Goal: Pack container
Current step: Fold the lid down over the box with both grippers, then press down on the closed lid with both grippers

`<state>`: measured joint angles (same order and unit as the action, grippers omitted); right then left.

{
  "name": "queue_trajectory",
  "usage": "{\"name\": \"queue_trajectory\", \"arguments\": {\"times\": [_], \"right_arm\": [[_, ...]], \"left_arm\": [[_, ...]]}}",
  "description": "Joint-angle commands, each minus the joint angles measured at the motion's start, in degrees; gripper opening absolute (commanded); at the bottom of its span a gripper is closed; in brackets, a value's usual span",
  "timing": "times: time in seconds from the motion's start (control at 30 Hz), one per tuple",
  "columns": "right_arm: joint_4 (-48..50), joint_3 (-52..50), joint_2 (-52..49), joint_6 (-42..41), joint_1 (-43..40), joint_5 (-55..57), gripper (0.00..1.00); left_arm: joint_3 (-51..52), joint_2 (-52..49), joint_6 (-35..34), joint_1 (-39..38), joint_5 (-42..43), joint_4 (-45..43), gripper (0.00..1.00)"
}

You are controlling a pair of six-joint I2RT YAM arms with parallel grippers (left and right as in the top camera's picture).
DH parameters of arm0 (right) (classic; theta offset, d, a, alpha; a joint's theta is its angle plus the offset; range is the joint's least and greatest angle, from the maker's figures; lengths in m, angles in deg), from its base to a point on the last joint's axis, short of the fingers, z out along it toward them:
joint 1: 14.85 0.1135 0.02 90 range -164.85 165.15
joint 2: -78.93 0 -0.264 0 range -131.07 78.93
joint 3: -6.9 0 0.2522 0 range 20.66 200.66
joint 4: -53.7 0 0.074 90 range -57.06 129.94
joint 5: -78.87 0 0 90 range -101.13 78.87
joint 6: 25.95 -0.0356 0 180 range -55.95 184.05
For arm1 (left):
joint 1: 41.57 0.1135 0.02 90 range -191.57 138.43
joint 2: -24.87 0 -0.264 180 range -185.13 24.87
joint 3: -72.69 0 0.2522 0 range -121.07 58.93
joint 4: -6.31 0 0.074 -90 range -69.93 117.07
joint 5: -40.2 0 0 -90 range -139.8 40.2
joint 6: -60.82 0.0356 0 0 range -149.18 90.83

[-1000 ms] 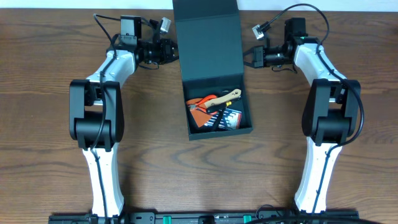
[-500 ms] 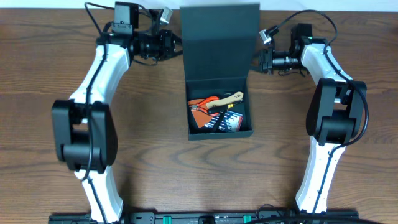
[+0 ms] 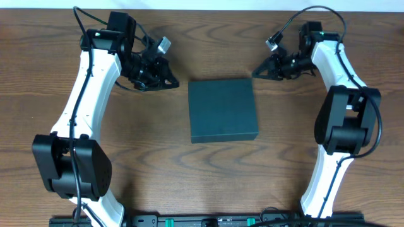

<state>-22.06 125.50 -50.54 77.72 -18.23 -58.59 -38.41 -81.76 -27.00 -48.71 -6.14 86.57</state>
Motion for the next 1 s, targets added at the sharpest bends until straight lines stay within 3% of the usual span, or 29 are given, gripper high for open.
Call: {"name": "queue_trajectory", "arguments": {"times": [0.0,0.07,0.17,0.37,0.63,0.97], "right_arm": [[1.1,0.5,3.5,-0.2,0.0,8.0,0.15],[1.4,1.5,4.7,-1.0,-0.1,11.5,0.15],[0.5,4.1,6.7,-3.2,-0.1,18.0,0.02],[-5.8,9.8,13.2,-4.6,0.4,24.4,0.01],[-16.9,10.0,24.1,-7.9,2.0,32.1,0.01],[-26.9,8.8,26.4,-11.4,9.0,32.8,0.02]], "left_arm": [[-0.4,0.2,3.4,0.3,-16.0,-2.0,0.06],[-0.4,0.2,3.4,0.7,-17.9,-5.0,0.06],[-0.4,0.2,3.3,1.3,-21.6,-8.1,0.07],[-0.4,0.6,3.2,0.8,-24.7,-7.9,0.06],[-0.4,1.6,3.2,-4.4,-25.0,-5.8,0.06],[-0.4,1.6,3.4,-13.6,-32.6,-7.6,0.06]]}}
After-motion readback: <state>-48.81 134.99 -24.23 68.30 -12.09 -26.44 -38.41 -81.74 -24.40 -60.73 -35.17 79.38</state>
